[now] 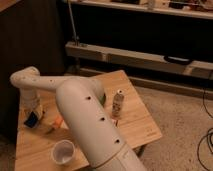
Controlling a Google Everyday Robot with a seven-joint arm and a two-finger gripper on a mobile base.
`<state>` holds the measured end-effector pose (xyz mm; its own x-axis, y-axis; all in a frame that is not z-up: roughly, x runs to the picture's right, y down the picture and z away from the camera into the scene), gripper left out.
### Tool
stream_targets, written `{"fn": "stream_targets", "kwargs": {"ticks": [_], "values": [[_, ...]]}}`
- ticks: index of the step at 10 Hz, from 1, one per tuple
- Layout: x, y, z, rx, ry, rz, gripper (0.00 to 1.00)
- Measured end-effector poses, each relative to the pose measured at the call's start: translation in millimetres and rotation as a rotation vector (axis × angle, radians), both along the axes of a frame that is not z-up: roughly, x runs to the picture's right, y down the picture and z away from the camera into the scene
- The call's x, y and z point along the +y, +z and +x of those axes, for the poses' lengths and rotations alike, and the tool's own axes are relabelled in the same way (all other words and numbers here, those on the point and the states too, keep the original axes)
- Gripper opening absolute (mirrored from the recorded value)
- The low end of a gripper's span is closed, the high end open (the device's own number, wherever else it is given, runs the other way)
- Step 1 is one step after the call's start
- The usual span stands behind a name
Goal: Wipe the white sponge on the table
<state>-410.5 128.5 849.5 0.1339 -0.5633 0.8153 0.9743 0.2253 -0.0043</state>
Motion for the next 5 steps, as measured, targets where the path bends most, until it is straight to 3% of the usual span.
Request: {"fn": "stream_targets", "kwargs": {"ticks": [3,5], "values": [[-35.5,30.5,20.2,0.05,0.08,0.009,0.5],[-44.9,42.5,35.0,0.098,0.122,0.005,0.5]]}}
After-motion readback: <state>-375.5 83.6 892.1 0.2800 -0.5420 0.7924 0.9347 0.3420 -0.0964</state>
